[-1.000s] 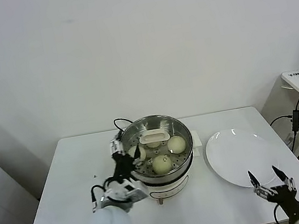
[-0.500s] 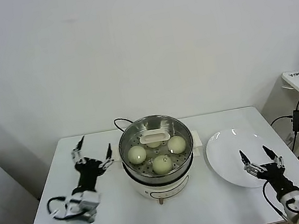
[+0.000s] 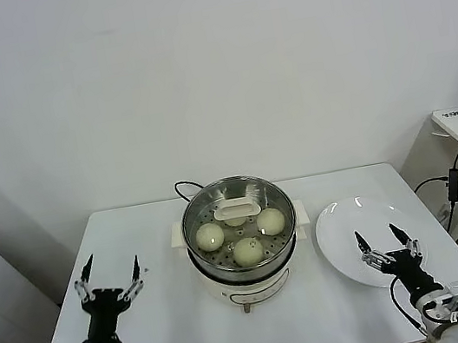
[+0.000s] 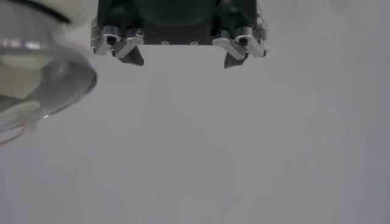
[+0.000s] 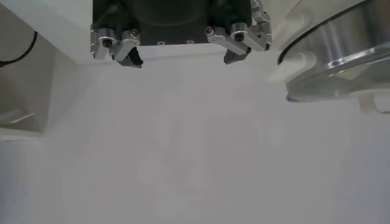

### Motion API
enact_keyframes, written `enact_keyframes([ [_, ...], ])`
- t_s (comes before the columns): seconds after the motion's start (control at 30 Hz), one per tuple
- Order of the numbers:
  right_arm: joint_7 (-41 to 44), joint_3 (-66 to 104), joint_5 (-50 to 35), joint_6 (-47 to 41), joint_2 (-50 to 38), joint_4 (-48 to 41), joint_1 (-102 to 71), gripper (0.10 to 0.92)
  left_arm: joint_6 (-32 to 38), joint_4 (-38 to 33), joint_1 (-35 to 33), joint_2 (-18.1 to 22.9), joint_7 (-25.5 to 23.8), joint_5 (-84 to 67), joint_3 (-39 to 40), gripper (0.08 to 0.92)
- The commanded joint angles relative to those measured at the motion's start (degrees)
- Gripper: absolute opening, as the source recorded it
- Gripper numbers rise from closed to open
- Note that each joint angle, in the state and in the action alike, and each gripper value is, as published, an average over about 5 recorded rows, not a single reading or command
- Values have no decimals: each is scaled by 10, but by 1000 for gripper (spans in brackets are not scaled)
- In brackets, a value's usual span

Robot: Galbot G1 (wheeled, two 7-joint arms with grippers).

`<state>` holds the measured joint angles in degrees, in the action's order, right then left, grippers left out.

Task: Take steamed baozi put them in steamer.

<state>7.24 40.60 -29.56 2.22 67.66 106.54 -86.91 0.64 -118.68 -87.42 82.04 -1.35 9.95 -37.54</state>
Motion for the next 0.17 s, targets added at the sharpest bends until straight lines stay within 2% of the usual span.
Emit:
enact_keyframes([
  [0.03, 4, -6, 7, 7, 5, -9, 3, 823, 56, 12, -55, 52, -48, -59, -56, 823],
  [0.17, 6, -6, 8, 10, 7, -10, -2, 823, 59, 15, -57, 57, -54, -61, -56, 823],
])
